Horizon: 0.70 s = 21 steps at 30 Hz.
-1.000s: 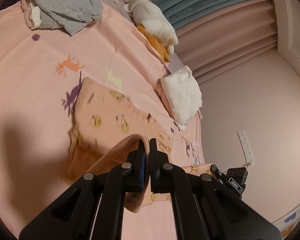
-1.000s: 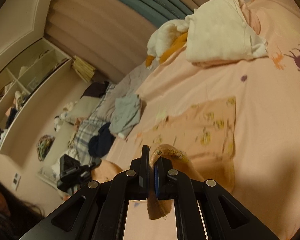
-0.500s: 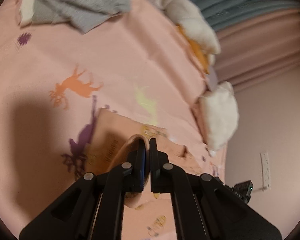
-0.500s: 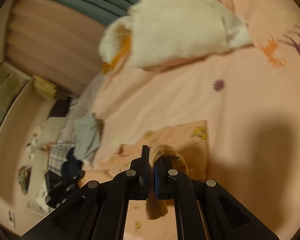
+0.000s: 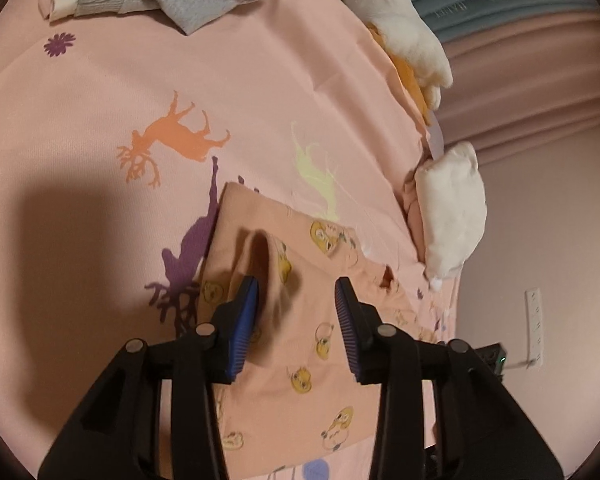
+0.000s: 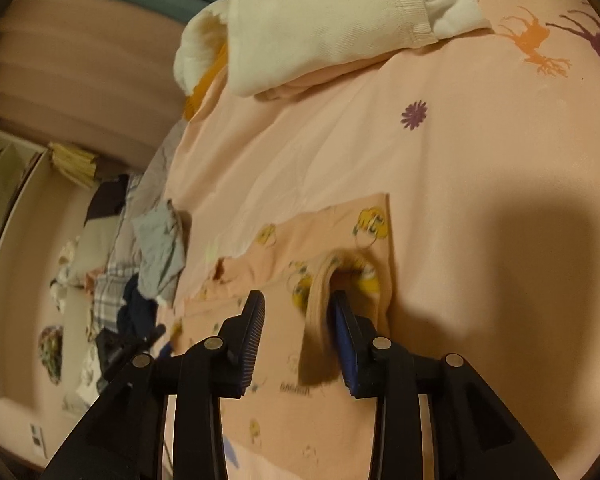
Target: Fold small clothes
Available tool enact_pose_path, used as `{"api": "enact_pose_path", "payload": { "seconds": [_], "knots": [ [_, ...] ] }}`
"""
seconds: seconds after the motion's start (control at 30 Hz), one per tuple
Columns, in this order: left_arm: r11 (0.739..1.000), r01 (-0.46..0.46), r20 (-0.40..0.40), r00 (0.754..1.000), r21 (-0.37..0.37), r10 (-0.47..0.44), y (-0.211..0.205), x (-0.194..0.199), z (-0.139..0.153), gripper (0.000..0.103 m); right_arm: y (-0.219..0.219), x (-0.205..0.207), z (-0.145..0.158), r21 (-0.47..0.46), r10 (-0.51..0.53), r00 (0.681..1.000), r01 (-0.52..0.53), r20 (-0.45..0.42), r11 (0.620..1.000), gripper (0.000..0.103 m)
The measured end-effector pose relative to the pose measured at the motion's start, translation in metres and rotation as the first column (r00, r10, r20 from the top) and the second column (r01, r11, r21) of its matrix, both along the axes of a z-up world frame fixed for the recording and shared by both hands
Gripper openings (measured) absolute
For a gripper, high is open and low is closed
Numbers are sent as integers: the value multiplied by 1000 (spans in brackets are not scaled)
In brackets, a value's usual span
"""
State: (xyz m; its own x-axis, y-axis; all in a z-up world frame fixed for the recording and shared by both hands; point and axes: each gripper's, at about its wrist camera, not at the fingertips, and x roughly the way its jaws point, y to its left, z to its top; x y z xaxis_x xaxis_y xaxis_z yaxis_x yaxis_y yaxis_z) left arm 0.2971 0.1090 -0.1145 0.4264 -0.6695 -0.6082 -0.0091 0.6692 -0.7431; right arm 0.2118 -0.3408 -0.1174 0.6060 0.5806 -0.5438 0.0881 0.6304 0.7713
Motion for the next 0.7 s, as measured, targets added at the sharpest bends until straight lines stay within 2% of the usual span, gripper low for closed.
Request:
{"api": "enact_pose_path", "payload": {
  "seconds": [0.03, 0.17, 0.2, 0.23, 0.3, 0.4, 0.43, 0.5, 0.57, 0.63, 0.67, 0.7],
  "knots": [
    [1000, 9, -2, 1000, 8, -9, -2, 0, -1, 37, 3, -1, 1, -7, 4, 1000, -4, 0, 1000, 34],
    [998, 37, -36, 999, 42, -35, -9, -2, -9, 20, 19, 0, -1, -74, 58, 998, -60, -35, 995, 32],
    [997, 49, -48, 998, 67, -46, -12, -3, -11, 17, 23, 0, -1, -109, 71, 996, -76, -50, 991, 28],
    [994, 63, -54, 997, 94, -58, -15, -3, -13, 10, 27, 2, -2, -148, 89, 994, -98, -69, 984, 16],
    [993, 55, -63, 997, 109, -48, -15, -1, -14, 6, 30, 5, -2, -180, 99, 990, -115, -97, 977, 8],
    [1000, 0, -76, 997, -8, 0, -10, 9, -11, 4, 23, 12, 4, -79, 106, 992, -112, -68, 991, 6],
    [999, -21, -75, 997, -44, 18, -10, 14, -7, 4, 18, 16, 9, -18, 96, 995, -96, -40, 995, 6],
    [990, -70, -89, 994, -122, 59, -12, 27, -3, 3, 10, 26, 14, 92, 66, 998, -64, -12, 994, 6],
    [979, -118, -109, 989, -167, 101, -12, 38, 0, 4, 0, 39, 17, 174, 15, 1000, -13, -7, 985, 6],
    [960, -206, -155, 972, -189, 178, -7, 52, -2, 3, -12, 51, 11, 244, -53, 998, 61, -39, 968, 6],
    [951, -237, -178, 963, -201, 202, -5, 57, -5, 3, -21, 59, 2, 303, -103, 991, 124, -84, 945, 7],
    [944, -266, -202, 953, -196, 226, -3, 63, -9, 3, -27, 64, -4, 324, -134, 985, 163, -110, 932, 7]
  ]
}}
